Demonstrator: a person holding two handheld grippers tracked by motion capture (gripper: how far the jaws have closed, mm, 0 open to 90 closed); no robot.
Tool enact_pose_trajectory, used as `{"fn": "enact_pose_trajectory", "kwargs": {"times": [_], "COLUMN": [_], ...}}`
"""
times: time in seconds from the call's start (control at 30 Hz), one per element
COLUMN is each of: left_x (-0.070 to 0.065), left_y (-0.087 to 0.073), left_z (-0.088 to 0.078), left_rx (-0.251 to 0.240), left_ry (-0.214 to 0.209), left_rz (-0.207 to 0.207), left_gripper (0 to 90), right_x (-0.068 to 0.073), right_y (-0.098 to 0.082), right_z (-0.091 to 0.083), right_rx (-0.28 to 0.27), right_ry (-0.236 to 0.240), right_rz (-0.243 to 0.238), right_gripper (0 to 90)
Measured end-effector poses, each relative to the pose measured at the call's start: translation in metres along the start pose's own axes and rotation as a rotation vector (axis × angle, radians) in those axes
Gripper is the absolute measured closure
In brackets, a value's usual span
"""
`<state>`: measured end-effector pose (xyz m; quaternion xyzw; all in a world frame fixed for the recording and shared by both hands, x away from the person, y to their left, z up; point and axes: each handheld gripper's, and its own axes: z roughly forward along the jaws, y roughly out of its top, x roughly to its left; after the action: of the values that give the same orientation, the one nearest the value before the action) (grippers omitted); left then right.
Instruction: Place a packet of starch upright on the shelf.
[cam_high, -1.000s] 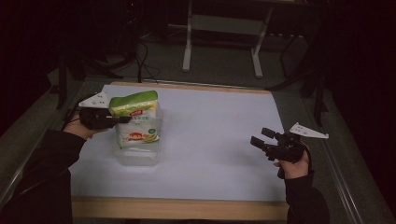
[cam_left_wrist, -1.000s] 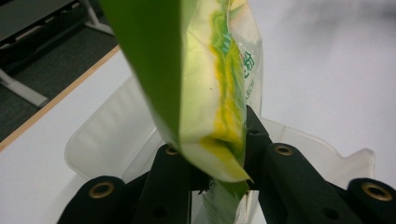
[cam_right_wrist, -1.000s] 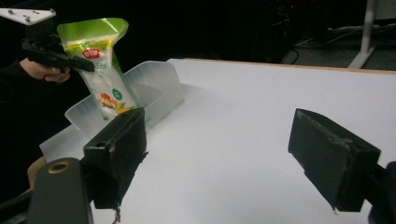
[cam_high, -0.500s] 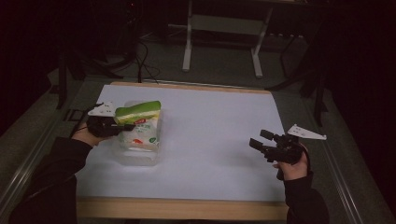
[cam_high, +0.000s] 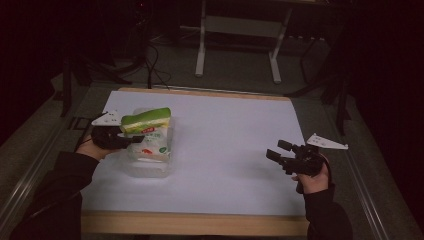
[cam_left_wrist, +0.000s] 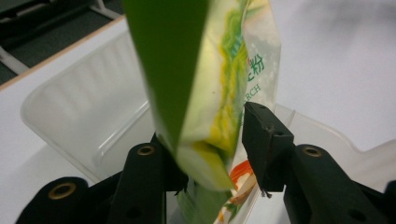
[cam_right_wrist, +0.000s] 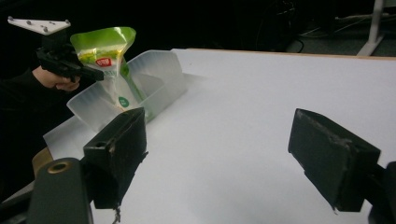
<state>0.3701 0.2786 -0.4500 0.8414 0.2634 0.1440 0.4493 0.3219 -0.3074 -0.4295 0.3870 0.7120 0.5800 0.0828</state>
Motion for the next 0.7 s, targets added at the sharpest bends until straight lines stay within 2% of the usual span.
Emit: {"fn": "enact_pose_trajectory", "kwargs": {"times": [0.1,0.17,0.2,0.3,0.37,0.4,0.47,0.5,0.6,0.63,0.7], "left_x": [0.002,0.002,0.003,0.004,0.005,0.006,0.007,0.007,0.002,0.000,-0.003], "left_y": [0.000,0.000,0.000,-0.001,-0.003,-0.004,-0.007,-0.008,-0.010,-0.011,-0.013], "left_z": [-0.004,-0.005,-0.007,-0.012,-0.015,-0.016,-0.014,-0.013,-0.015,-0.017,-0.021], "left_rx": [-0.033,-0.039,-0.036,-0.059,-0.079,-0.086,-0.070,-0.056,-0.084,-0.105,-0.109], "left_ry": [0.034,0.038,0.057,0.071,0.067,0.065,0.046,0.049,0.057,0.057,0.087], "left_rz": [-0.040,-0.052,-0.085,-0.140,-0.172,-0.193,-0.232,-0.234,-0.255,-0.269,-0.274], "left_gripper": [54.2,50.9,46.6,36.3,25.6,23.6,13.8,10.0,1.4,1.4,1.3], "right_x": [0.001,0.000,0.000,0.000,-0.001,-0.001,-0.002,-0.002,-0.002,-0.001,-0.002], "right_y": [-0.001,-0.002,-0.002,-0.003,-0.004,-0.004,-0.005,-0.005,-0.006,-0.006,-0.008], "right_z": [0.000,0.000,-0.001,-0.002,-0.003,-0.003,-0.004,-0.005,-0.007,-0.008,-0.010], "right_rx": [0.010,0.009,0.009,0.010,0.012,0.015,0.015,0.013,0.008,0.009,0.007], "right_ry": [0.001,0.003,0.001,0.002,-0.002,-0.003,-0.007,-0.006,-0.006,-0.005,-0.010], "right_rz": [0.002,0.003,0.000,0.003,-0.001,0.002,0.008,0.013,0.009,0.010,0.010], "right_gripper": [19.2,19.2,19.2,19.2,19.2,19.2,19.2,19.2,19.2,19.2,19.2]}}
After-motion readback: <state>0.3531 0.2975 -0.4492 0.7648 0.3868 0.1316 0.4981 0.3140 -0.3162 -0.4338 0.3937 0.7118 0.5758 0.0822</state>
